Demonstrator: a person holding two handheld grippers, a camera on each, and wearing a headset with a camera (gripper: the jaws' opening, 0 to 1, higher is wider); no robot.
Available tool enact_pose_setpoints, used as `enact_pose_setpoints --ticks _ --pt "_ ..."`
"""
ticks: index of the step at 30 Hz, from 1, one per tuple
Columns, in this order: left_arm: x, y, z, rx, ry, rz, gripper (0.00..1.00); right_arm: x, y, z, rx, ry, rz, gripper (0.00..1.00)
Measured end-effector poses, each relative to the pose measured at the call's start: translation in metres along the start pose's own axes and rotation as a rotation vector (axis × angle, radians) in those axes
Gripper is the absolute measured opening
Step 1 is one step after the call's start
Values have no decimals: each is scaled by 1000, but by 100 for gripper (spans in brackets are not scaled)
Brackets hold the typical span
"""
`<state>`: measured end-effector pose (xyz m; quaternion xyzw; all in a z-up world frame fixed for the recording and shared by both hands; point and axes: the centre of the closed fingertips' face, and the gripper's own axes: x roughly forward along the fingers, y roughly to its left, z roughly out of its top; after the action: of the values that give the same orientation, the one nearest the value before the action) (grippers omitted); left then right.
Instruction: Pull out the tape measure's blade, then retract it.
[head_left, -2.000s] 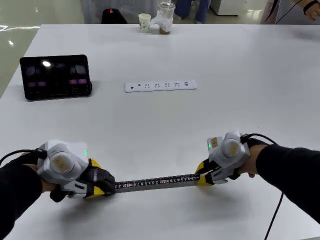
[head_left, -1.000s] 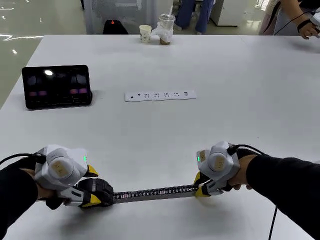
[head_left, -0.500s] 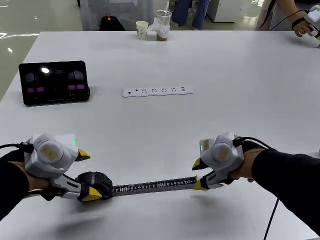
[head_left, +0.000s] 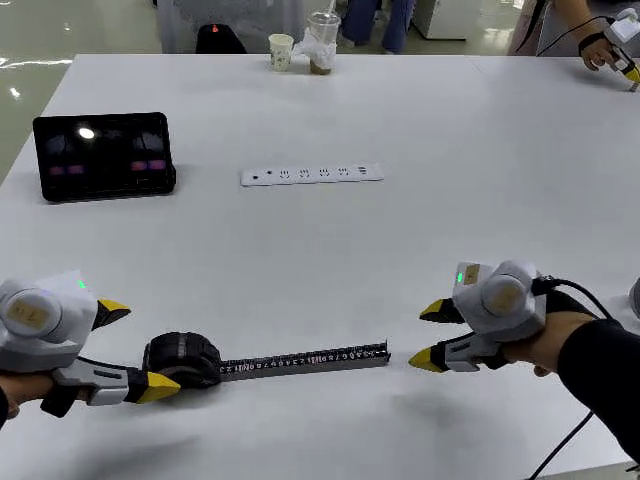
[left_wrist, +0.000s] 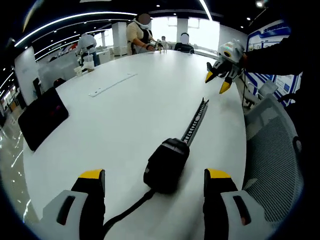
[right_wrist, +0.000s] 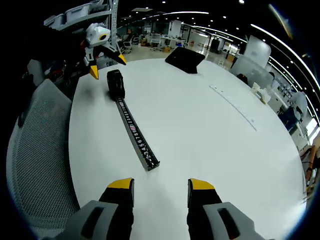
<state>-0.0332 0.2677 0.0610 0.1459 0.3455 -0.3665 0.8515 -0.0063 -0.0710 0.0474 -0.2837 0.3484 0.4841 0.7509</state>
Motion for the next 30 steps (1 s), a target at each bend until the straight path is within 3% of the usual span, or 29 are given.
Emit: enact_pose_setpoints --ticks 6,11,22,26,30 --pt "-14 4 -6 -97 -49 48 81 -21 2 -5 92 -63 -41 46" --pt "-26 5 -13 -165 -81 72 86 -30 5 -19 146 -77 -65 51" --pt "-46 8 -30 -222 -125 115 92 -47 6 -44 206 -115 -130 65" --pt "-53 6 -43 -243 -118 122 95 -54 13 -54 228 -115 -136 69" --pt "-58 2 -47 -232 -114 125 97 -60 18 -67 259 -116 -141 79"
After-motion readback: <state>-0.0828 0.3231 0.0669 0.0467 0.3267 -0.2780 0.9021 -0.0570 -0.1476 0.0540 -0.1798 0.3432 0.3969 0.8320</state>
